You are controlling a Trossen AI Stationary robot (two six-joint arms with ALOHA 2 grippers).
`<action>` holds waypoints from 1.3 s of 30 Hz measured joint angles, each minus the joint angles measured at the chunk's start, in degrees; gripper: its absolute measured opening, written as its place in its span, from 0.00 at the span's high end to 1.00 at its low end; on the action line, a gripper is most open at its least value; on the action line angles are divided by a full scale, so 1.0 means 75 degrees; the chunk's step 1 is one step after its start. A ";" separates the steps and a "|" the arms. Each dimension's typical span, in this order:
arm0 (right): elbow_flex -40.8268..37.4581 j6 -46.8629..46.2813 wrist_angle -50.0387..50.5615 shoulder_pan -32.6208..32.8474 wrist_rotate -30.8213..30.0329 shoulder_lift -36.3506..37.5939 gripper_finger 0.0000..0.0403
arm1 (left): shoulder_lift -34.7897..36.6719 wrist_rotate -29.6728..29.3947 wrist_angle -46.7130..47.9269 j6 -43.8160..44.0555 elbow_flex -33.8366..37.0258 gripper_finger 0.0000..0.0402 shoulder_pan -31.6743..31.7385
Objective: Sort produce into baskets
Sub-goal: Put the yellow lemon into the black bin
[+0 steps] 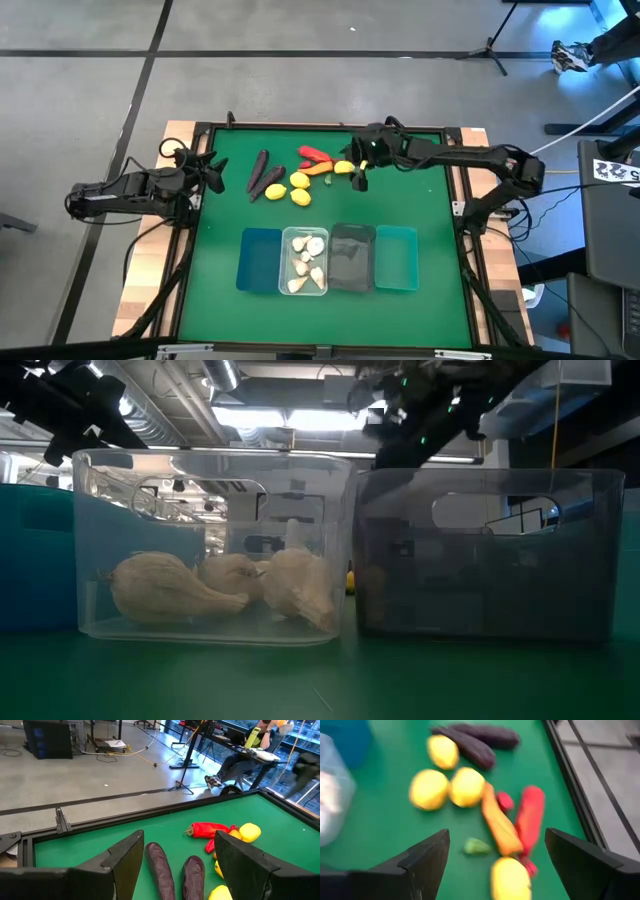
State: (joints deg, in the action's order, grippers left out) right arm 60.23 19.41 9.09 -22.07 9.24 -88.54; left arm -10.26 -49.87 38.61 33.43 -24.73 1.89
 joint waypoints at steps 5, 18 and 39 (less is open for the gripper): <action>0.0000 -0.0474 -0.0516 -0.0736 0.0559 -0.0786 0.19 | 0.0000 0.0000 0.0002 0.0003 0.0003 0.41 0.0000; 0.0003 -0.1162 -0.0355 -0.1104 0.0389 -0.1794 0.19 | 0.0000 0.0000 -0.0003 -0.0030 0.0003 0.41 -0.0001; 0.0006 -0.1366 -0.0662 -0.1106 0.0104 -0.2516 0.23 | 0.0000 -0.0003 -0.0009 -0.0044 0.0003 0.41 -0.0002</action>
State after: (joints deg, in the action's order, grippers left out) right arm 60.27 9.16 4.13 -30.37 10.02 -107.42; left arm -10.26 -49.89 38.54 33.10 -24.71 1.87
